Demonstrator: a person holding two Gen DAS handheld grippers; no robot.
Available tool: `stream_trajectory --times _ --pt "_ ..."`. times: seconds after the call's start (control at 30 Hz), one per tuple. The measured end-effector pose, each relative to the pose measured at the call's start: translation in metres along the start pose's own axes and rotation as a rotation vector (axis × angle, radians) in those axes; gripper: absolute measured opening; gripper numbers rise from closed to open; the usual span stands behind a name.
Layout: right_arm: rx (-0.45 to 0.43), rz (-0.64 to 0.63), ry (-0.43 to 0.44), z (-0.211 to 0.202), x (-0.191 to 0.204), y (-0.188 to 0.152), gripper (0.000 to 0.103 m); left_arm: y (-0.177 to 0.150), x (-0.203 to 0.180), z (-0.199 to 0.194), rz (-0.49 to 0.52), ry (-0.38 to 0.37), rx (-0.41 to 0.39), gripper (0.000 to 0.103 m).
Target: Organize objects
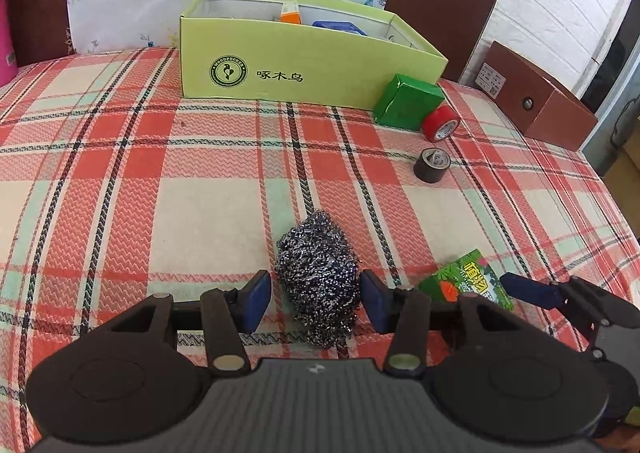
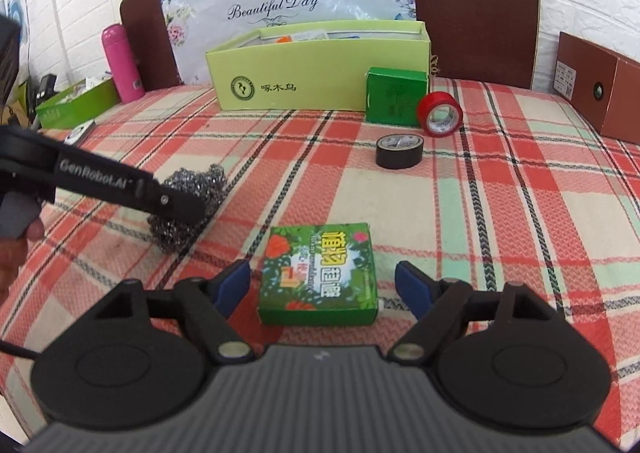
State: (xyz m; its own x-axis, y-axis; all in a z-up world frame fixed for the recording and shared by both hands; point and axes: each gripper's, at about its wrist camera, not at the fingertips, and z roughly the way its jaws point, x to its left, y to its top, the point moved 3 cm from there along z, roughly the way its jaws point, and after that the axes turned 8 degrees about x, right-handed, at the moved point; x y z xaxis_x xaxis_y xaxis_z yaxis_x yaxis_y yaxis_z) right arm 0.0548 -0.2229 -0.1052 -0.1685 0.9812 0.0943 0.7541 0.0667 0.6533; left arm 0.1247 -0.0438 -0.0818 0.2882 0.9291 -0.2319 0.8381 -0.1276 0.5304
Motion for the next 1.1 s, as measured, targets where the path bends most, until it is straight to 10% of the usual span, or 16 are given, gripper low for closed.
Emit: stream_trajectory --times 0.67,1.1 --pt "0.012 0.003 0.031 -0.001 0.011 0.003 0.059 0.000 0.002 -0.007 -0.052 -0.079 -0.008 0.036" --pt "-0.193 -0.059 0.033 -0.037 0.008 0.093 0.059 0.079 0.001 -0.069 0.005 -0.111 -0.188 0.036"
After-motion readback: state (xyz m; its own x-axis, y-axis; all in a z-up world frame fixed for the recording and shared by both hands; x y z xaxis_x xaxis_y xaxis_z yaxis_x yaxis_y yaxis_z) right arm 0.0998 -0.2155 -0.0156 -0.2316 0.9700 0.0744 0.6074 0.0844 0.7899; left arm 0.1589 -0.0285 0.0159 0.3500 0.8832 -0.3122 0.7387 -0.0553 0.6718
